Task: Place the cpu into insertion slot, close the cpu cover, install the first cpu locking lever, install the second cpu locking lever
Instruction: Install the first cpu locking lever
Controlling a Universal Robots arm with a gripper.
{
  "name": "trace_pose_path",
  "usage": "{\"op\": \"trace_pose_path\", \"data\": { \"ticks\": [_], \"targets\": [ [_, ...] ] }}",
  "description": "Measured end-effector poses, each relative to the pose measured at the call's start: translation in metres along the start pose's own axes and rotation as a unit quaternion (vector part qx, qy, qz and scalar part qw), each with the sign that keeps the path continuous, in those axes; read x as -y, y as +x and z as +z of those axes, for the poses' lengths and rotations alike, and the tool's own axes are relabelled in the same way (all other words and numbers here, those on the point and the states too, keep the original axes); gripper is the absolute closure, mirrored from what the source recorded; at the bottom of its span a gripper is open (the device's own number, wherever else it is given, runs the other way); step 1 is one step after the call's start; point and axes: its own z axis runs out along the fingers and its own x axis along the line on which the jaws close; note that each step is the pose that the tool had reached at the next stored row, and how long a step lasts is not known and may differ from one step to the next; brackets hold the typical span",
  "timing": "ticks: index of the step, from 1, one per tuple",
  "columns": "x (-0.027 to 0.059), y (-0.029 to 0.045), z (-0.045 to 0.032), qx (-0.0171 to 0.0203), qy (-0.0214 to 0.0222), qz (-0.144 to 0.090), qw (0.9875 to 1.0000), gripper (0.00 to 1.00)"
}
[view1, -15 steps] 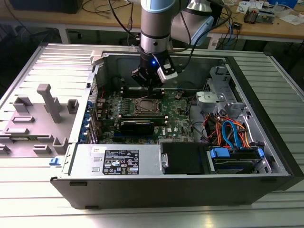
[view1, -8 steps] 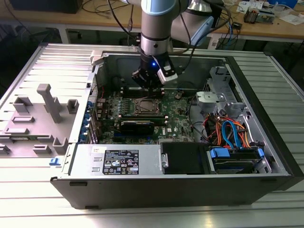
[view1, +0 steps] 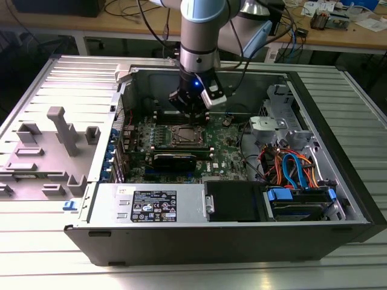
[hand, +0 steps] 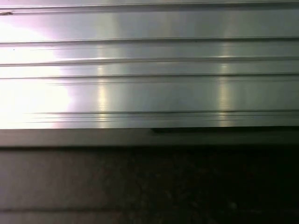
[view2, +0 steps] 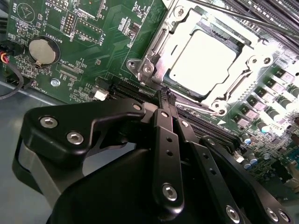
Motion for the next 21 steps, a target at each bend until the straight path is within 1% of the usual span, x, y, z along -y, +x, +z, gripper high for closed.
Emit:
{"op": "trace_pose_path", "data": {
  "ticks": [3,9,15,21],
  "targets": [
    [0.0001,-0.0004,0.0012,-0.0001,0.0001,0.000,1.0000,0.89],
    [-0.0001,-0.0009,0.0003,-0.0001,-0.0001,0.000,1.0000,0.89],
    [-0.0013,-0.0048,0.0002,0.0000,0.0000,0.000,1.0000,0.89],
    [-0.0017,-0.0043,0.0004,0.0000,0.0000,0.000,1.0000,0.89]
  ]
}}
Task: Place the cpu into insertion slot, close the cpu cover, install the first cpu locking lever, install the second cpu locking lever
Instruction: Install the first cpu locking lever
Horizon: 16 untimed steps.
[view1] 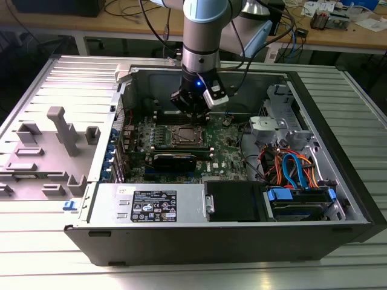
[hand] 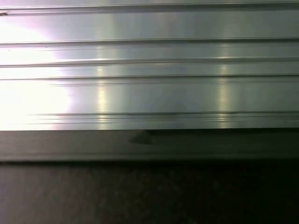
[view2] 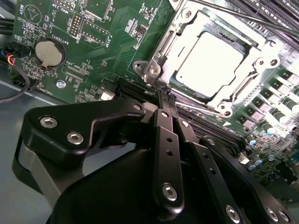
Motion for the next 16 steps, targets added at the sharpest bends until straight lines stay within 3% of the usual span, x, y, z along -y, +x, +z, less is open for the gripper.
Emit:
{"op": "trace_pose_path", "data": {
  "ticks": [16],
  "targets": [
    [-0.0011,0.0004,0.0013,0.0001,-0.0001,0.000,1.0000,0.89]
  ]
}}
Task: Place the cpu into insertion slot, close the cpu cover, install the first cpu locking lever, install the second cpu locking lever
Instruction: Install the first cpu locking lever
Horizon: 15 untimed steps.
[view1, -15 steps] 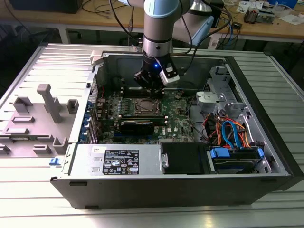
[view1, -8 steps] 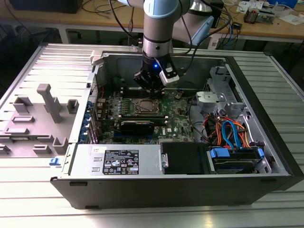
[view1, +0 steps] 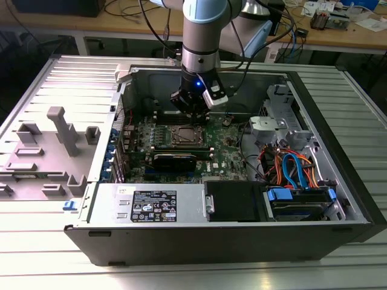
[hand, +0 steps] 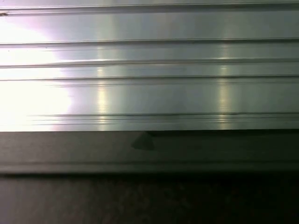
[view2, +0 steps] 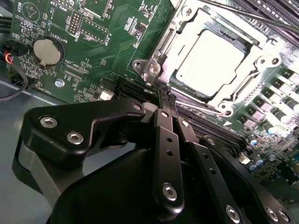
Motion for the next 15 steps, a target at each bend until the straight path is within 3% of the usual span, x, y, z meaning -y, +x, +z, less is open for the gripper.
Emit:
{"op": "trace_pose_path", "data": {
  "ticks": [15],
  "targets": [
    [0.0002,-0.0010,0.0009,-0.0001,0.0020,0.000,1.0000,0.89]
  ]
}}
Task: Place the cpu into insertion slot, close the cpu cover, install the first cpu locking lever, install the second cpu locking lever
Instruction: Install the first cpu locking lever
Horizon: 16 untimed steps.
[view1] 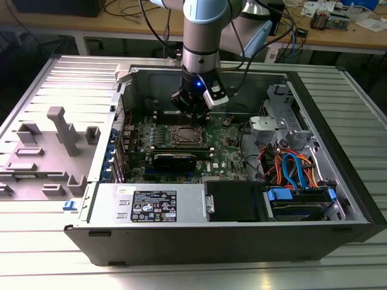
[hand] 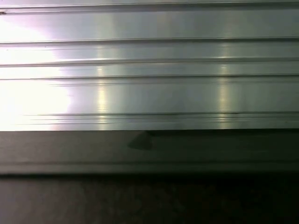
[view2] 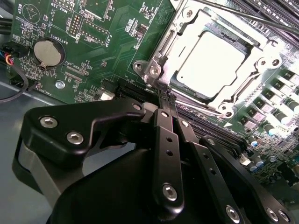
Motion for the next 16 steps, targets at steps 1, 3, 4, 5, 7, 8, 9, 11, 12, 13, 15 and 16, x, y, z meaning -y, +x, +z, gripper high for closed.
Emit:
{"op": "trace_pose_path", "data": {
  "ticks": [1,3,4,5,7,8,9,11,12,13,15,16],
  "targets": [
    [0.0001,-0.0001,0.0001,0.0001,0.0002,0.000,1.0000,0.89],
    [0.0003,-0.0001,0.0002,0.0001,0.0005,0.000,1.0000,0.89],
    [0.0003,-0.0001,0.0002,0.0001,0.0007,0.000,1.0000,0.89],
    [0.0004,-0.0001,0.0002,0.0001,0.0008,0.000,1.0000,0.89],
    [0.0007,-0.0001,0.0003,0.0001,0.0010,0.000,1.0000,0.89],
    [0.0009,-0.0001,0.0003,0.0001,0.0011,0.000,1.0000,0.89],
    [0.0012,-0.0001,0.0005,0.0001,0.0012,0.000,1.0000,0.89],
    [0.0019,-0.0001,0.0008,0.0001,0.0012,0.000,1.0000,0.89],
    [0.0022,-0.0001,0.0009,0.0001,0.0013,0.000,1.0000,0.89],
    [0.0023,-0.0001,0.0011,0.0001,0.0013,0.000,1.0000,0.89],
    [0.0025,0.0000,0.0015,0.0000,0.0017,0.000,1.0000,0.89],
    [0.0025,-0.0001,0.0019,0.0000,0.0021,0.000,1.0000,0.89]
  ]
}}
